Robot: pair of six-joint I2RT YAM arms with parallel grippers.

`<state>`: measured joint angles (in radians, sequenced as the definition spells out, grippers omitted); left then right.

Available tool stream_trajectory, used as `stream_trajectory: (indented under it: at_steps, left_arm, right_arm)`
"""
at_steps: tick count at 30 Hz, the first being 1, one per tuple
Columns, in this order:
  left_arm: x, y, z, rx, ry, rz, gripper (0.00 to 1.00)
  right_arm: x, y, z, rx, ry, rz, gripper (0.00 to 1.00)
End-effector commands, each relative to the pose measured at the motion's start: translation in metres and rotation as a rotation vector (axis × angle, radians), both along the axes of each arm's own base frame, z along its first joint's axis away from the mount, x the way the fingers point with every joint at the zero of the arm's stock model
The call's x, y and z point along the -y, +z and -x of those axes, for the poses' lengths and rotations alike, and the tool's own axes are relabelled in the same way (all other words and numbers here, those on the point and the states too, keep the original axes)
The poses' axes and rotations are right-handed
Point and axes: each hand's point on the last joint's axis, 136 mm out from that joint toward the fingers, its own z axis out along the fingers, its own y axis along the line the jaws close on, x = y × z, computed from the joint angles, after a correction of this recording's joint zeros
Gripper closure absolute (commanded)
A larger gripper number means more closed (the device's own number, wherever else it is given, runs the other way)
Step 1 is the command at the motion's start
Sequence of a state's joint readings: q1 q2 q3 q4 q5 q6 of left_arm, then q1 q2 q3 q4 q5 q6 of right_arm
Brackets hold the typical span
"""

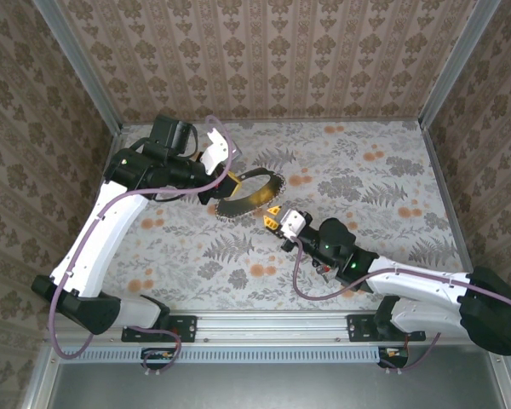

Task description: Put the keys on the keyring

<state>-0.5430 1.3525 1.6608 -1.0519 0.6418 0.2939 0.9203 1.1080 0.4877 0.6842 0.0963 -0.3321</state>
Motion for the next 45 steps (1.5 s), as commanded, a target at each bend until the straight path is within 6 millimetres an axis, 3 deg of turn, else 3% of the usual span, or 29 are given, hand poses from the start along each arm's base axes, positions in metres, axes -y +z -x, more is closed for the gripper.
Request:
stream_trajectory:
  at_steps: [1, 14, 28, 45]
  left_arm:
    - [-0.001, 0.018, 0.007, 0.065, -0.026, 0.029, 1.0]
    - [0.0, 0.019, 0.009, 0.061, -0.032, 0.033, 1.0]
    - [-0.002, 0.018, 0.013, 0.058, -0.035, 0.021, 1.0]
    - [0.0, 0.017, 0.014, 0.053, -0.04, 0.021, 1.0]
  right_arm:
    - [-0.009, 0.021, 0.003, 0.014, 0.038, -0.052, 0.78]
    - [-0.01, 0.024, -0.008, 0.055, -0.011, -0.02, 0.77]
    - [-0.006, 0.011, -0.016, 0.091, -0.055, 0.073, 0.75]
    - [-0.007, 0.004, -0.021, 0.069, -0.053, 0.069, 0.78]
